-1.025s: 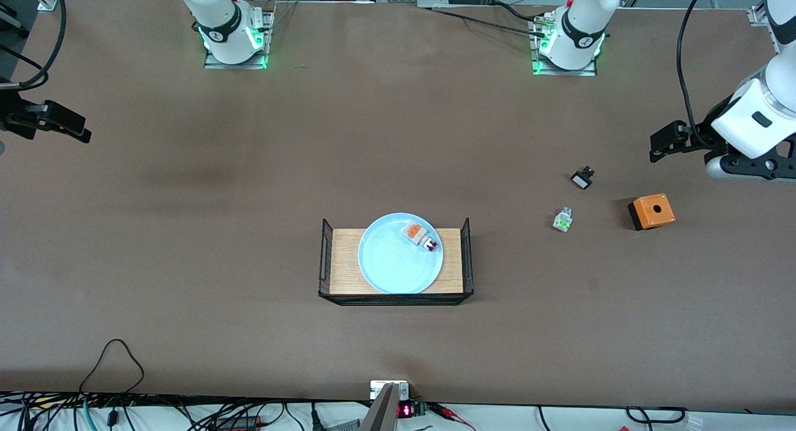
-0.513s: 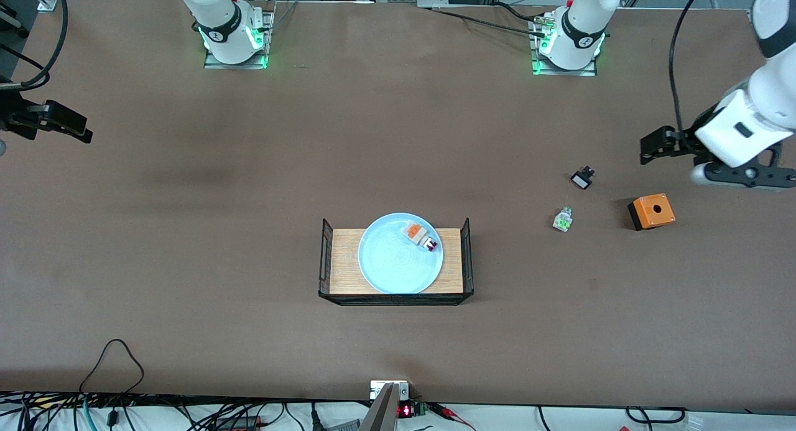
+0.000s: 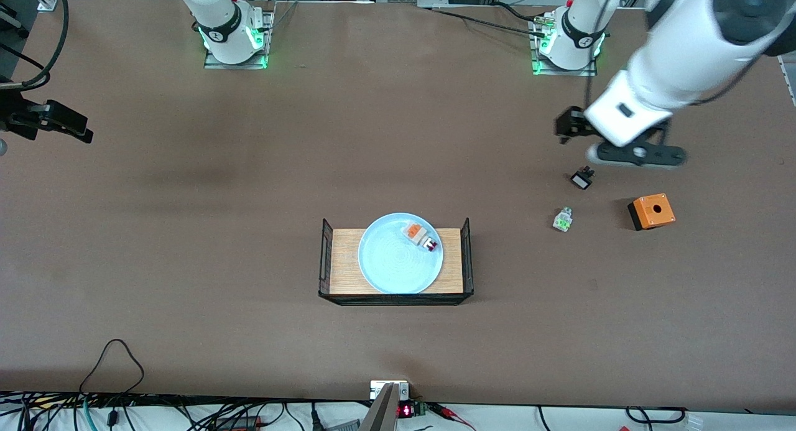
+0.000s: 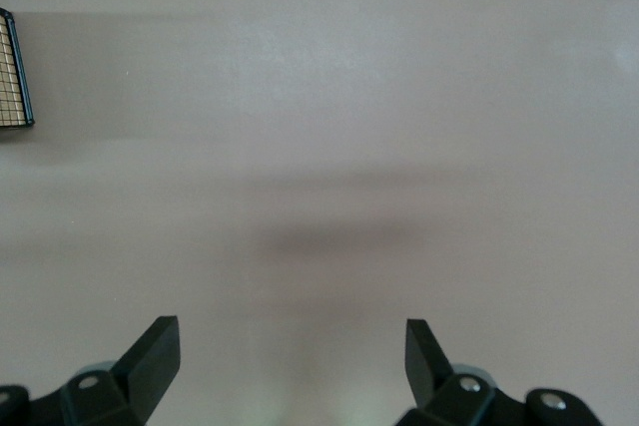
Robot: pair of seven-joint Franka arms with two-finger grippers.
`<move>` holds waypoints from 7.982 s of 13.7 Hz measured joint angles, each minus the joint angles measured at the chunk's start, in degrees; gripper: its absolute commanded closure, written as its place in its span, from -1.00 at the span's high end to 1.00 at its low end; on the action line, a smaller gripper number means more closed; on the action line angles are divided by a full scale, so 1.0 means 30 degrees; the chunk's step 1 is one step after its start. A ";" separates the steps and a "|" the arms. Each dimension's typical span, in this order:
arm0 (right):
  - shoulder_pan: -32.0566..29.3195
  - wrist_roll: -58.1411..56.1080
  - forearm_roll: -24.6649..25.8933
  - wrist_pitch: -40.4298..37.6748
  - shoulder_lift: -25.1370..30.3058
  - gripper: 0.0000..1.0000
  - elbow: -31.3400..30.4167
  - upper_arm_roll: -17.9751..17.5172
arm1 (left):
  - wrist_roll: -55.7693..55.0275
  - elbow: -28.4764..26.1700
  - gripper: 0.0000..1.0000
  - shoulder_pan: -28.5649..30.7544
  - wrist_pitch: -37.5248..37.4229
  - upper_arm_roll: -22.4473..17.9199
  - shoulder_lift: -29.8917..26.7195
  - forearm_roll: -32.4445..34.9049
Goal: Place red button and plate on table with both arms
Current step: 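Move the left gripper over the red button on the blue plate, then lower the left gripper and close it on the red button, then lift the red button out of the wire tray with the left gripper, then carry the red button toward the orange box while the right gripper moves out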
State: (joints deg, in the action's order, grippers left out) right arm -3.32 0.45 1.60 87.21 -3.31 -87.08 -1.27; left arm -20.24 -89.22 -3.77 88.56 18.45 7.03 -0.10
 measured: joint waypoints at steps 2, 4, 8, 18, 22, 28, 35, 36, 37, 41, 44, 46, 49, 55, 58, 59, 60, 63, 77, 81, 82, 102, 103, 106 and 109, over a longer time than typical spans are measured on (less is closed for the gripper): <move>-0.0004 0.0000 0.0000 0.0000 -0.0001 1.00 0.0002 0.0001 | -0.2248 0.0047 1.00 -0.0061 0.0060 0.1506 0.0612 0.0000; -0.0001 -0.0001 0.0000 0.0001 -0.0002 1.00 0.0009 -0.0001 | -0.4901 0.0810 1.00 -0.0220 0.0382 0.2768 0.1759 -0.0020; -0.0005 -0.0001 0.0000 0.0002 -0.0002 1.00 0.0024 0.0000 | -1.0315 0.4106 1.00 -0.1908 0.3126 0.3240 0.5636 -0.0027; -0.0006 -0.0001 0.0000 0.0002 -0.0004 1.00 0.0026 0.0000 | -1.3094 0.5839 1.00 -0.2285 0.9576 0.3109 0.9695 0.0953; -0.0006 -0.0001 0.0000 0.0002 -0.0005 1.00 0.0025 0.0000 | -1.3299 0.5842 1.00 -0.2706 1.0393 0.2703 1.0279 0.0962; -0.0006 -0.0001 0.0000 0.0002 -0.0005 1.00 0.0025 0.0000 | -1.4222 0.5852 1.00 -0.4218 1.1132 0.1401 1.0680 0.0965; -0.0004 -0.0002 0.0000 0.0002 -0.0005 1.00 0.0025 -0.0001 | -1.4603 0.5865 1.00 -0.5221 1.1151 0.0297 1.1479 0.1241; -0.0005 -0.0002 0.0000 0.0003 -0.0005 1.00 0.0026 -0.0001 | -1.4718 0.5918 1.00 -0.5537 1.1210 -0.0105 1.1554 0.1297; -0.0005 -0.0002 0.0000 0.0003 -0.0005 1.00 0.0026 -0.0001 | -1.4921 0.6083 1.00 -0.5739 1.1303 -0.0357 1.1614 0.1315; -0.0005 -0.0002 0.0000 0.0003 -0.0005 1.00 0.0026 -0.0001 | -1.5559 0.7335 1.00 -0.5852 1.1315 -0.0607 1.2011 0.1331; -0.0005 -0.0002 0.0000 0.0003 -0.0006 1.00 0.0026 0.0000 | -1.5835 0.7693 1.00 -0.5967 1.1938 -0.0607 1.2335 0.1332; -0.0005 -0.0002 0.0000 0.0003 -0.0006 1.00 0.0026 -0.0001 | -1.6107 0.7718 1.00 -0.6065 1.2386 -0.0609 1.2585 0.1332; -0.0006 -0.0002 0.0000 0.0003 -0.0006 1.00 0.0025 0.0000 | -1.6174 0.7732 1.00 -0.6201 1.2593 -0.0613 1.2976 0.1333; -0.0006 -0.0002 0.0000 0.0003 -0.0006 1.00 0.0026 -0.0001 | -1.6235 0.7756 1.00 -0.6293 1.2663 -0.0630 1.3192 0.1346; -0.0006 -0.0002 0.0000 0.0003 -0.0006 1.00 0.0026 -0.0001 | -1.6242 0.7755 0.89 -0.6330 1.2662 -0.0632 1.3255 0.1365; -0.0006 -0.0002 0.0000 0.0003 -0.0006 1.00 0.0025 0.0000 | -1.6244 0.7755 0.83 -0.6337 1.2662 -0.0633 1.3290 0.1371; -0.0008 -0.0002 0.0000 0.0003 -0.0006 1.00 0.0026 0.0000 | -1.6246 0.7756 0.80 -0.6339 1.2662 -0.0634 1.3318 0.1376; -0.0009 -0.0002 0.0001 0.0003 -0.0006 1.00 0.0026 0.0000 | -1.6246 0.7755 0.57 -0.6339 1.2662 -0.0653 1.3369 0.1396; -0.0010 -0.0002 0.0001 0.0003 -0.0006 1.00 0.0026 0.0000 | -1.6259 0.7748 -0.11 -0.6491 1.2655 -0.0656 1.3401 0.2294; -0.0010 -0.0002 0.0001 0.0003 -0.0006 1.00 0.0026 0.0000 | -1.6259 0.7746 -0.64 -0.6522 1.2648 -0.0648 1.3508 0.2755; -0.0009 -0.0002 0.0001 0.0003 -0.0006 1.00 0.0025 -0.0001 | -1.6259 0.7746 -0.71 -0.6564 1.2648 -0.0648 1.3509 0.2829; -0.0010 -0.0002 0.0001 0.0003 -0.0007 1.00 0.0025 0.0000 | -1.6337 0.7882 -1.00 -0.6726 1.0138 -0.0553 1.1978 0.2896; -0.0011 -0.0002 0.0001 0.0003 -0.0007 1.00 0.0026 0.0000 | -1.6350 0.7899 -1.00 -0.6724 1.0128 -0.0554 1.1824 0.2895; -0.0011 -0.0003 0.0001 0.0003 -0.0007 1.00 0.0025 0.0000 | -1.6340 0.7989 -1.00 -0.6661 0.8714 -0.0573 1.1018 0.2895; 0.0002 -0.0002 -0.0002 0.0003 -0.0007 1.00 0.0026 -0.0005 | -1.5825 0.8007 -1.00 -0.6521 0.7090 -0.0612 1.0091 0.2896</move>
State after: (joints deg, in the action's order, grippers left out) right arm -3.32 0.44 1.59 87.22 -3.33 -87.00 -1.28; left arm -67.71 -65.20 -23.34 109.82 16.61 37.31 8.59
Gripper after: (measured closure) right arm 0.000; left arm 0.687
